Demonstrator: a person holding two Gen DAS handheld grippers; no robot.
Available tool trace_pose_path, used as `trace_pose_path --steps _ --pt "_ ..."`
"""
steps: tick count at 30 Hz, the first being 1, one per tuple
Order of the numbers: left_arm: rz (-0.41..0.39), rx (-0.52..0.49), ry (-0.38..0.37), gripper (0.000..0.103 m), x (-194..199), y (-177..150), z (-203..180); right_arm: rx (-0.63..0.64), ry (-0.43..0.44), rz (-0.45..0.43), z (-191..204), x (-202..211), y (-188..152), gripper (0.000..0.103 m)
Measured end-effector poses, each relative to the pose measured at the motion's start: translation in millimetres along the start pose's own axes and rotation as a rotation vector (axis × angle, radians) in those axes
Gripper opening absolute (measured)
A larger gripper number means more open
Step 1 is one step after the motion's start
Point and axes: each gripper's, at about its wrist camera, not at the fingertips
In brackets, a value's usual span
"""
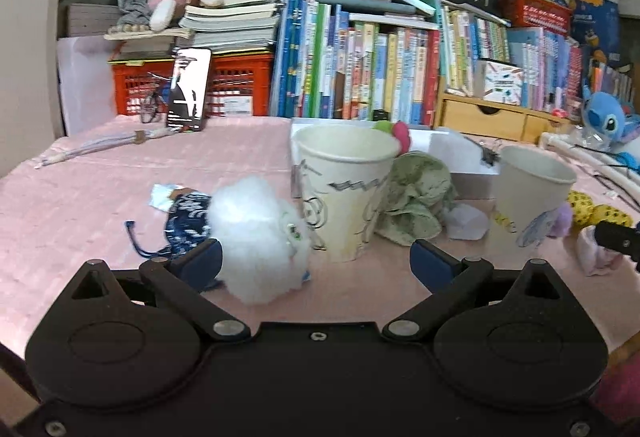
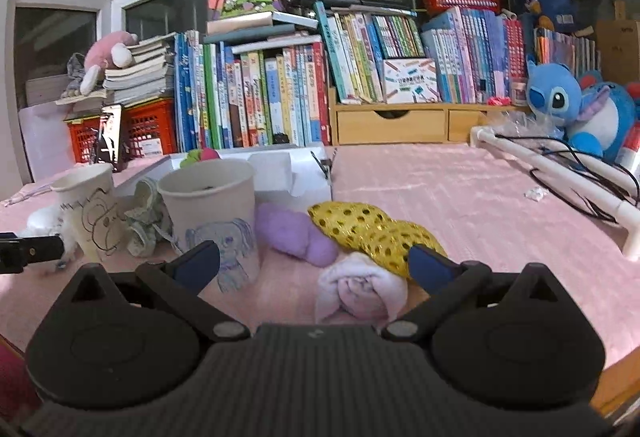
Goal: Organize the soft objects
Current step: 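Withdraw both tools back toward the remaining objects, then grasp the white fluffy plush with the left tool while the right tool grasps the rolled lavender towel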
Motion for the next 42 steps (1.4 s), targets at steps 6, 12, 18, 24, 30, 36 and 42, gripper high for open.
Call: trace_pose_path --steps 6,12,18,24,30,36,42 --pt "0.009 0.009 0.038 0.1 -7.3 -5.8 3.7 -0.009 -0.022 0.009 -1.0 -2.5 -4.6 0.103" --pt "-0.001 -0.004 0.055 0.1 -11.0 -6.9 4.7 -0.027 -0.036 0.03 -4.4 -7.6 -8.2 0.103" --pt "-0.023 -0.034 0.079 0.1 -16.2 -5.9 2.7 -0.033 -0.045 0.039 -6.0 -12.2 -9.0 0.103" --pt "-0.027 -0.035 0.095 0.097 -23.6 -4.4 4.1 -0.012 -0.046 0.044 -3.1 -15.7 -8.8 0.099" --pt "-0.034 -0.051 0.095 0.093 -29.1 -2.9 3.9 0.015 -0.087 0.059 0.5 -22.9 -9.8 0.093" --pt "-0.02 -0.046 0.092 0.087 -35.4 -2.4 5.1 0.001 -0.124 0.082 -1.5 -32.3 -9.7 0.091" --pt "0.001 -0.046 0.093 0.071 -41.0 -1.8 7.1 -0.014 -0.137 0.105 -4.2 -40.4 -10.1 0.077"
Point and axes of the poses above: each gripper's, at about its wrist camera, not at the fingertips, and x roughly against the way its jaws point, z to its left, y to its top, and after that the axes turned 1 degree about -x, right-handed
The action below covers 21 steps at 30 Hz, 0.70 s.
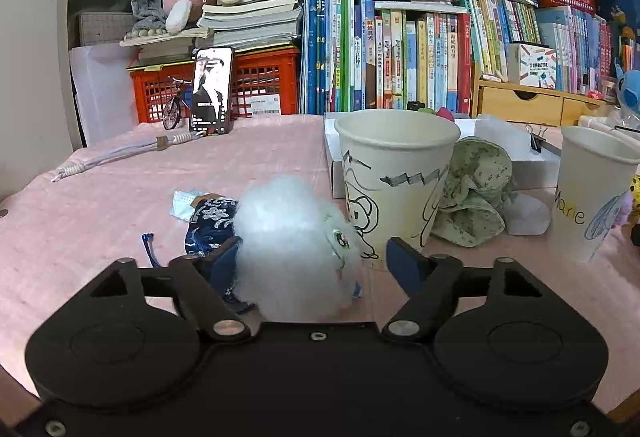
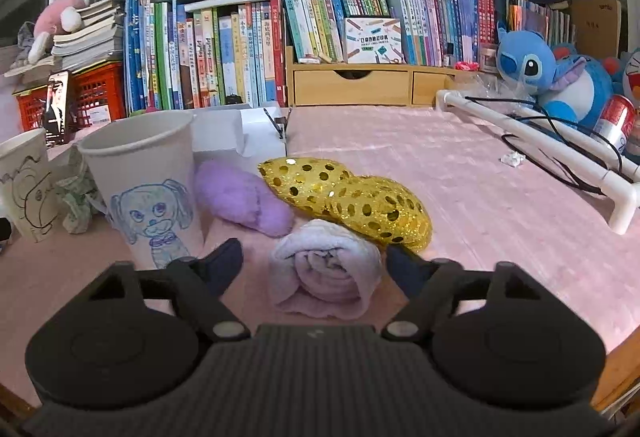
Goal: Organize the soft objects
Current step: 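Grasp the white fluffy plush with the left tool while the right tool grasps the rolled lavender towel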
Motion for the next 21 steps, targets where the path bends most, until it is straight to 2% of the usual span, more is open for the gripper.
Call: trace_pose_path --steps 2,4,5,12,21 --pt "0.002 0.006 0.001 0.067 -0.7 0.5 1.3 -0.001 -0.007 0.001 0.2 -1.0 -0.3 0.07" --pt "0.003 0.007 0.008 0.054 -1.0 1.0 2.3 0.001 -0.014 -0.002 0.4 -0.6 -0.3 0.064" --pt "0.004 0.006 0.017 0.051 -1.0 1.1 2.4 0.002 -0.018 -0.004 0.4 -0.1 -0.4 0.063" --pt "0.019 0.035 0.0 0.049 4.0 5.8 7.3 0.015 -0.002 -0.005 3.2 7.0 0.8 0.061" --pt "-0.034 0.043 -0.022 0.048 24.3 23.3 11.6 0.052 0.082 -0.063 18.1 28.3 11.7 0.061"
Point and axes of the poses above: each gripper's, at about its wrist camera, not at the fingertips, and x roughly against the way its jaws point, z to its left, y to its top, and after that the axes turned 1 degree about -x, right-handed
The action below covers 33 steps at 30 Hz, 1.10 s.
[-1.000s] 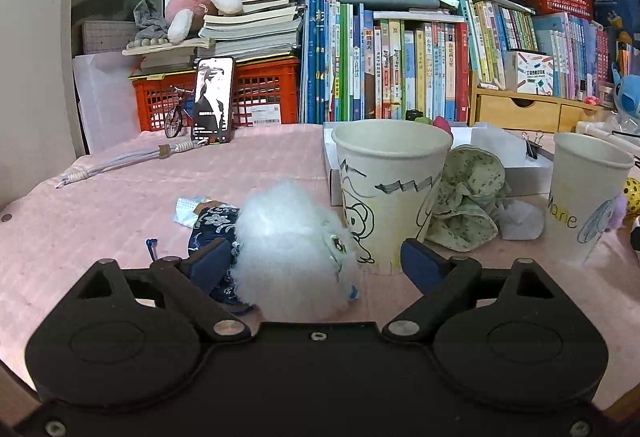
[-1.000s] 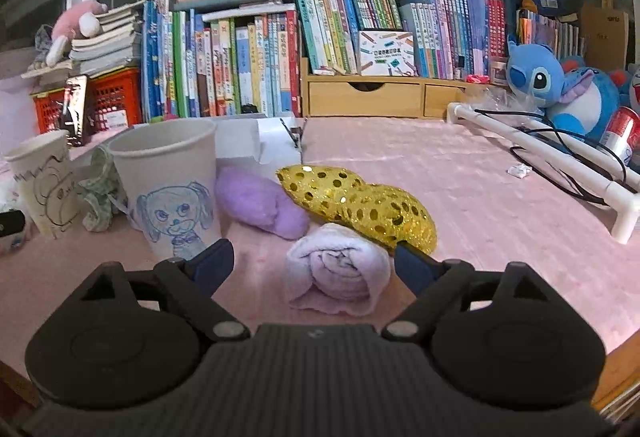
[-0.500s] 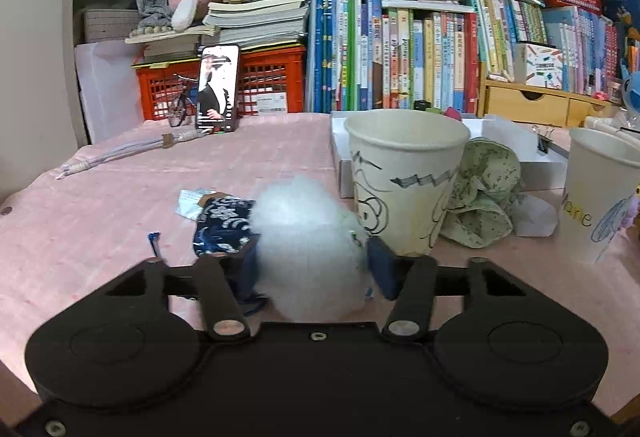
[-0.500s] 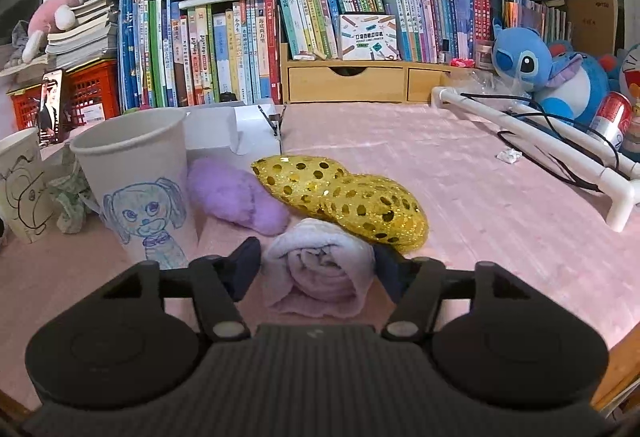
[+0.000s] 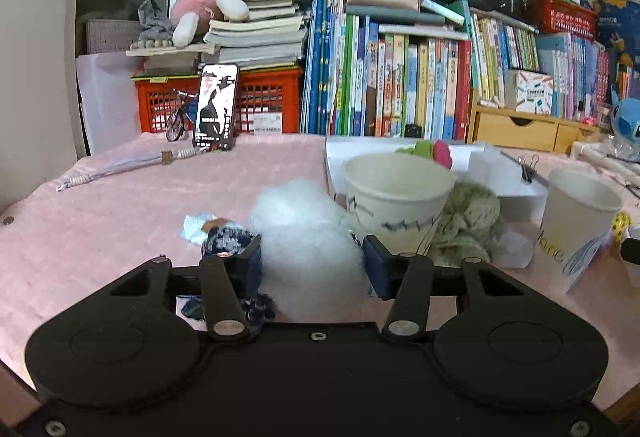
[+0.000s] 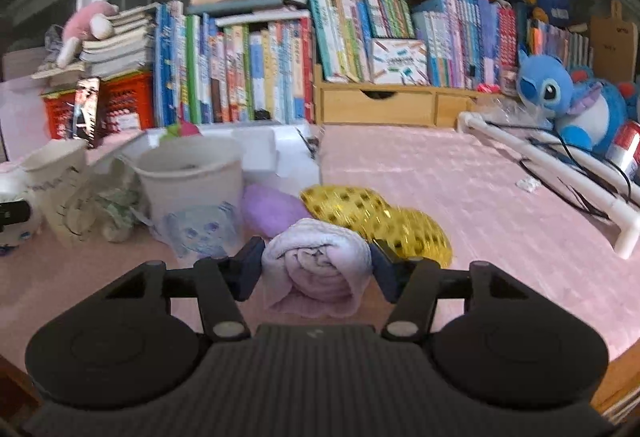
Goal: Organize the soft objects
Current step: 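Grasp the white fluffy plush with the left tool while the right tool grasps the rolled lavender towel, then carry the plush and towel into the white tray with both tools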
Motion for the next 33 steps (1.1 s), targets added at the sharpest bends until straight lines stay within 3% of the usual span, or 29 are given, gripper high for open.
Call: trace_pose_path --steps 13,33 --pt "-0.041 0.021 -0.049 0.048 4.5 47.5 16.9 0.005 0.059 -0.087 -1.5 13.0 40.0 0.061" --pt "-0.096 0.007 -0.15 0.048 -11.4 116.2 12.4 0.039 0.109 -0.148 2.7 -12.1 104.9 0.061"
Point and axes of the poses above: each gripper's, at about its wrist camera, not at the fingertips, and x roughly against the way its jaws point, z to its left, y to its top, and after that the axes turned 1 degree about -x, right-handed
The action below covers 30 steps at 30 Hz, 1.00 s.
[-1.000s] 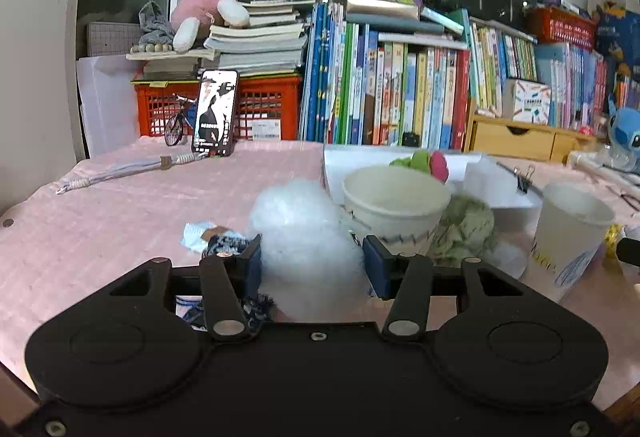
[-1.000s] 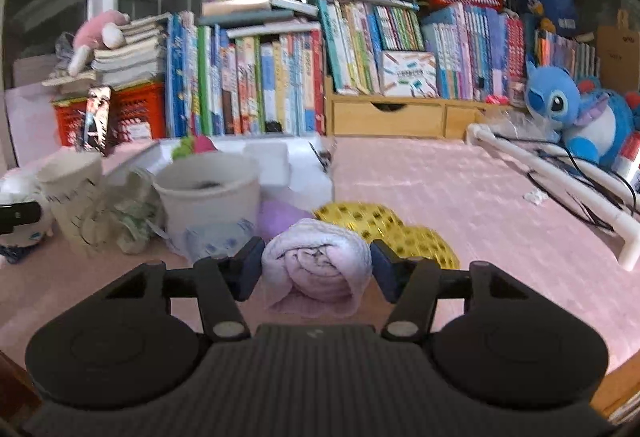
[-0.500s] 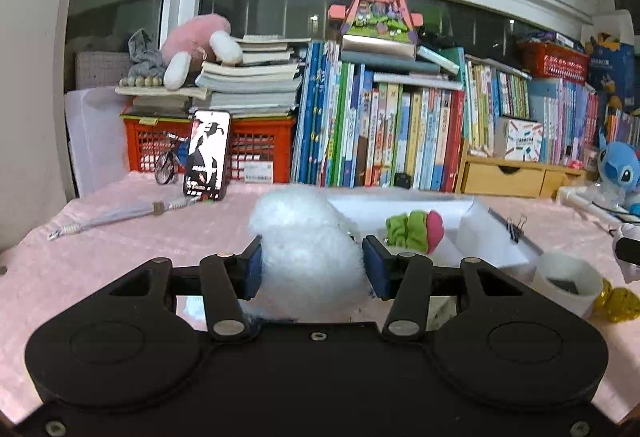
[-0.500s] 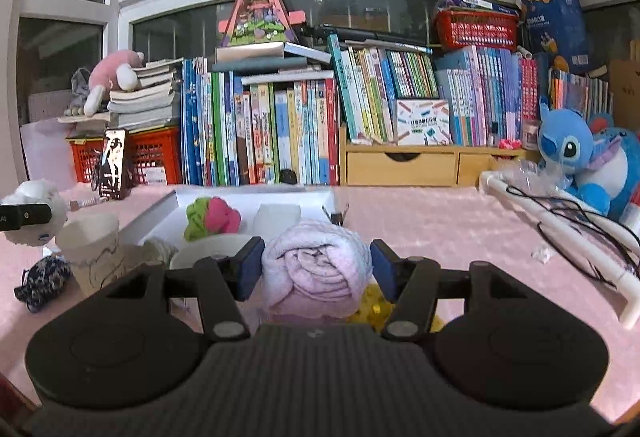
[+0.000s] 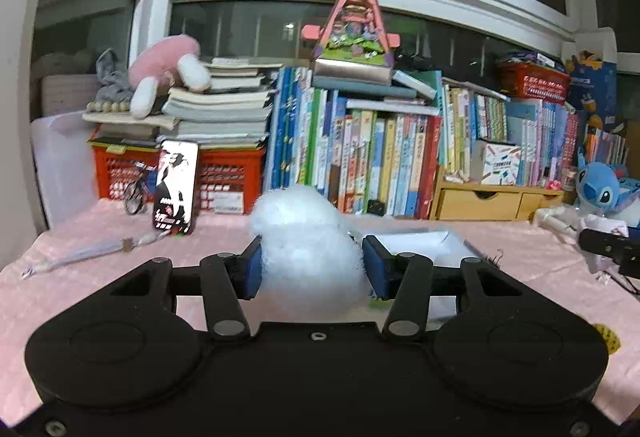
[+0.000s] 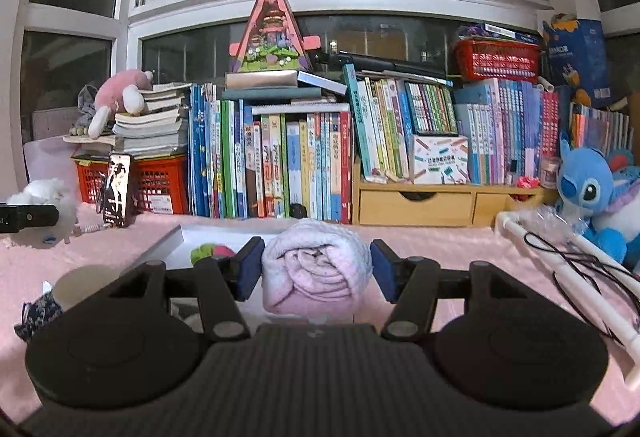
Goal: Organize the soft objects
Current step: 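Carry the plush and towel into the white tray with both tools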
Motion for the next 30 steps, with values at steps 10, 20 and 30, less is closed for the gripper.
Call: trace_pose_path --steps 10,20,30 --pt "0.083 -0.024 -0.084 0.048 -46.7 42.2 -16.5 -0.012 0.057 0.065 2.2 -43.9 34.8 0.061" --pt "0.277 0.045 -0.11 0.048 -132.0 61.6 -14.4 -0.059 0.084 0.197 -2.5 -104.4 56.7 0.061" --pt "0.465 0.126 -0.125 0.048 -230.8 58.7 -10.7 -0.052 0.068 0.377 2.9 -197.0 59.7 0.061"
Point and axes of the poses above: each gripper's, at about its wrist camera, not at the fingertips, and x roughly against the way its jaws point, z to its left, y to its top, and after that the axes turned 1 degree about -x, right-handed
